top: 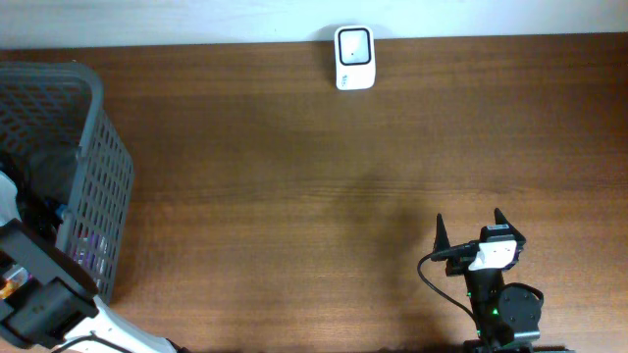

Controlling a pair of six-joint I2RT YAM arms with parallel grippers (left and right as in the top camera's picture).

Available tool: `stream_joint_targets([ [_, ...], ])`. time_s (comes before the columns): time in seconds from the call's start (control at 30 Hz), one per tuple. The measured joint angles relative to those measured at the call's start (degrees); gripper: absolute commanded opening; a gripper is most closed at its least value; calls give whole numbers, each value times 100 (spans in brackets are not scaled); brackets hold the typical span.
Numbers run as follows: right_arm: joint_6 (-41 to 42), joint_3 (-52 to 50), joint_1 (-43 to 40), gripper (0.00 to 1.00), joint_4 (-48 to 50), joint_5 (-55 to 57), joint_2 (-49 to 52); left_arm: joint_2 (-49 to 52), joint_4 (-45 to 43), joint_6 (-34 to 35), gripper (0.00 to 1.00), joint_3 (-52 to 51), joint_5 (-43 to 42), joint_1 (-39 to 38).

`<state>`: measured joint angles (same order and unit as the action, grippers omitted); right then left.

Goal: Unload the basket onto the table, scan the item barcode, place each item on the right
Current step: 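Reach the left gripper into the basket and grasp the purple pad pack, then carry the purple pack with the left gripper and place it mid-table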

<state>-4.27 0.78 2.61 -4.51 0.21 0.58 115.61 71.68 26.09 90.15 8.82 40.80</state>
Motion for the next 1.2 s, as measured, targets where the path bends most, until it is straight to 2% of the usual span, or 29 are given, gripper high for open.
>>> stream_joint_targets([
  [0.03,0,0,0,98,0,0,0,-13,-52,35,18,0,33,0],
  [0.1,2,0,0,98,0,0,0,-68,-50,48,0,0,72,0],
  [0.2,0,0,0,98,0,0,0,-85,46,35,0,35,59,0],
  [0.3,2,0,0,99,0,0,0,66,737,33,0,667,-385,-2],
  [0.37,0,0,0,98,0,0,0,146,1250,33,0,1698,-732,-2],
  [0.5,2,0,0,98,0,-2,0,199,2332,33,0,4771,-1158,-2],
  [0.57,0,0,0,98,0,0,0,9,2492,-125,0,6179,-2024,-35],
  [0.6,0,0,0,98,2,2,0,-44,2511,-162,0,6524,-2459,-116],
  [0.7,4,0,0,98,0,0,0,-402,2494,-210,0,7508,-3375,-916],
  [0.73,2,0,0,98,0,0,-2,-560,2487,-214,0,7591,-3447,-1231],
  [0.77,0,0,0,98,0,0,0,-835,2492,-234,0,7676,-3528,-1947],
  [0.83,0,0,0,98,2,0,0,-1016,2500,-254,0,7720,-3484,-3471],
  [0.9,4,0,0,98,0,0,0,-1005,2476,-251,0,7346,-3029,-4649],
  [1.0,2,0,0,98,0,0,0,-542,2387,-225,0,5783,-1657,-6435],
  [1.07,2,0,0,99,0,0,0,-269,1687,-166,2,4391,-1091,-6911],
  [1.17,2,0,0,98,0,0,0,570,911,-120,36,2728,-977,-7298],
  [1.2,0,0,0,99,0,0,0,752,929,-96,56,2577,-1060,-7298],
])
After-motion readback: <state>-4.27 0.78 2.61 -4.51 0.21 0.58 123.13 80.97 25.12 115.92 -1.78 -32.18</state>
